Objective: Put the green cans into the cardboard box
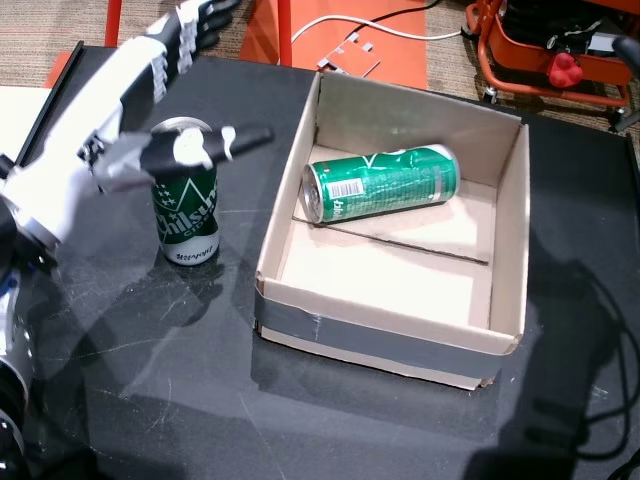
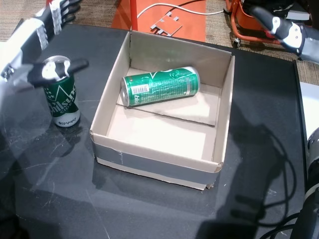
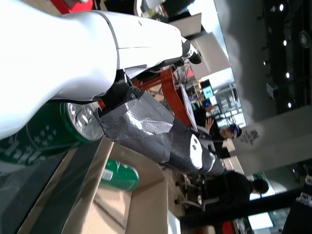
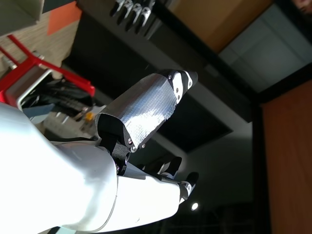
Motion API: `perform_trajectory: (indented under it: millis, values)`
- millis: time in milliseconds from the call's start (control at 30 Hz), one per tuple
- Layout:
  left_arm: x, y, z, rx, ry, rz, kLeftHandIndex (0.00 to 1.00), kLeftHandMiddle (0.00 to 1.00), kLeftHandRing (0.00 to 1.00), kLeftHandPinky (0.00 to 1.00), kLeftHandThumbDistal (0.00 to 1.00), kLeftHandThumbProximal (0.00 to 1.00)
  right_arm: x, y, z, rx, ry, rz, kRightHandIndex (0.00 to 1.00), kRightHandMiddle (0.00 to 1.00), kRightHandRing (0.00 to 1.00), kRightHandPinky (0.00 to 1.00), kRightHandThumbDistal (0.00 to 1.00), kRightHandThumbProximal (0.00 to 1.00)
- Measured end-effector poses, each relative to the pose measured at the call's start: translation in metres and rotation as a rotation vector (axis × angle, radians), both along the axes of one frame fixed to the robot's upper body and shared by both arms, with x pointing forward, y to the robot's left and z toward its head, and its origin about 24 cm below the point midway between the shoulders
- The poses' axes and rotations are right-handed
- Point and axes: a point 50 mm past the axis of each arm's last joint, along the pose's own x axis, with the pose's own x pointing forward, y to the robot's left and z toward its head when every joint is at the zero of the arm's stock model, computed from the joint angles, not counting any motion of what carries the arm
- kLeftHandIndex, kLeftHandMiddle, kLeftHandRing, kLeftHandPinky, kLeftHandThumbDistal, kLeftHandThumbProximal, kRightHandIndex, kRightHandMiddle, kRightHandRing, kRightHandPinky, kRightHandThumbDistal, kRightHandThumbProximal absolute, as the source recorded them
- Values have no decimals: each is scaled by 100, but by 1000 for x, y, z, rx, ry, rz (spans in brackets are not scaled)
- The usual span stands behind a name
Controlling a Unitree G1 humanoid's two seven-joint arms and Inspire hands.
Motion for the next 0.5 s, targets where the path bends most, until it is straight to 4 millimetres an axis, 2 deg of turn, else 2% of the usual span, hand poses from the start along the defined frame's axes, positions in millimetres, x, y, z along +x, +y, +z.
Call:
perform_trajectory:
  millis: [267, 500]
  values:
    - [0, 2, -1, 4, 11, 14, 100, 100, 100, 100, 100, 36, 5, 4, -1, -12, 53, 18, 100, 97, 94, 100, 100, 74]
    - [1, 5, -1, 6, 9, 36, 100, 100, 100, 100, 100, 36, 6, 1, -2, -14, 72, 25, 99, 94, 90, 98, 100, 80]
